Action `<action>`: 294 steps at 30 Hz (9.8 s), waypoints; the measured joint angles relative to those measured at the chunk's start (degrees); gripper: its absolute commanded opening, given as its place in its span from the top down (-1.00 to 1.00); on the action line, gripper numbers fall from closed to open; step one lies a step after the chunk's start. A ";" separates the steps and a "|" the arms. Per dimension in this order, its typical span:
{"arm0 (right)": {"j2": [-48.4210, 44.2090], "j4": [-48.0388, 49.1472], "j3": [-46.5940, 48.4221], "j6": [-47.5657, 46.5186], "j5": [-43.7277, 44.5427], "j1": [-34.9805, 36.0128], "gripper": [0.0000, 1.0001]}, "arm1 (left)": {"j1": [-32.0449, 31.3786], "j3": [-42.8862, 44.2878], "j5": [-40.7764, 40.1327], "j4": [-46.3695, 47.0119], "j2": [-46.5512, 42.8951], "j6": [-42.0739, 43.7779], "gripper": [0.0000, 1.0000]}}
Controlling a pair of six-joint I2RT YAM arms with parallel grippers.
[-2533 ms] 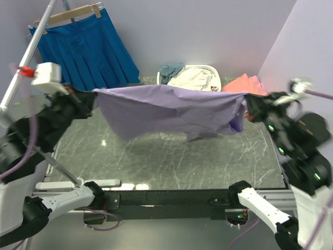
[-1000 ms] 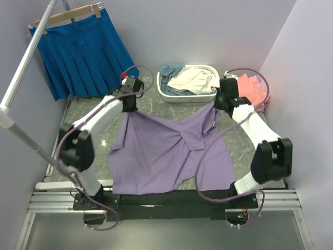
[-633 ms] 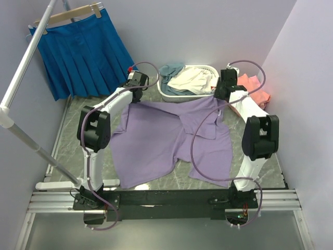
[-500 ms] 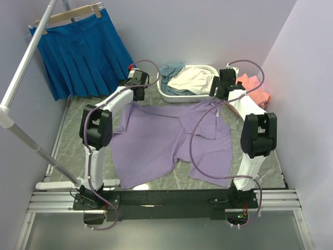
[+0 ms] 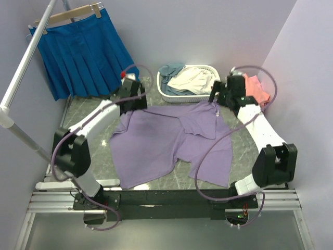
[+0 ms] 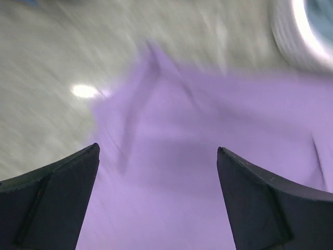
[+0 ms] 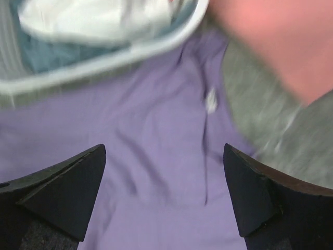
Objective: Fold and stack the t-shirts
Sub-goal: Flatten the tshirt out, then fold the tshirt
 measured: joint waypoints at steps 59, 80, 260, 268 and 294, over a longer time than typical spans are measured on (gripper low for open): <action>-21.20 -7.67 -38.27 30.14 -4.37 21.27 -0.99 | -1.73 -26.16 3.45 -10.16 -10.60 -14.25 -0.99; -25.18 -6.54 -47.58 54.03 4.15 40.68 -0.99 | -1.73 -28.94 7.63 -7.61 -9.46 -11.47 -0.99; 8.13 -7.80 -12.92 3.17 -19.23 6.86 -0.76 | 21.29 -15.58 25.62 21.46 1.25 -6.62 0.98; 8.46 -7.21 -15.96 7.17 -18.56 6.84 -0.64 | 20.74 -15.13 23.30 13.46 -9.27 -5.70 0.96; 9.14 -5.84 -17.86 10.73 -12.98 -2.78 -0.42 | 17.90 -27.02 6.51 -1.97 -8.37 -9.73 0.98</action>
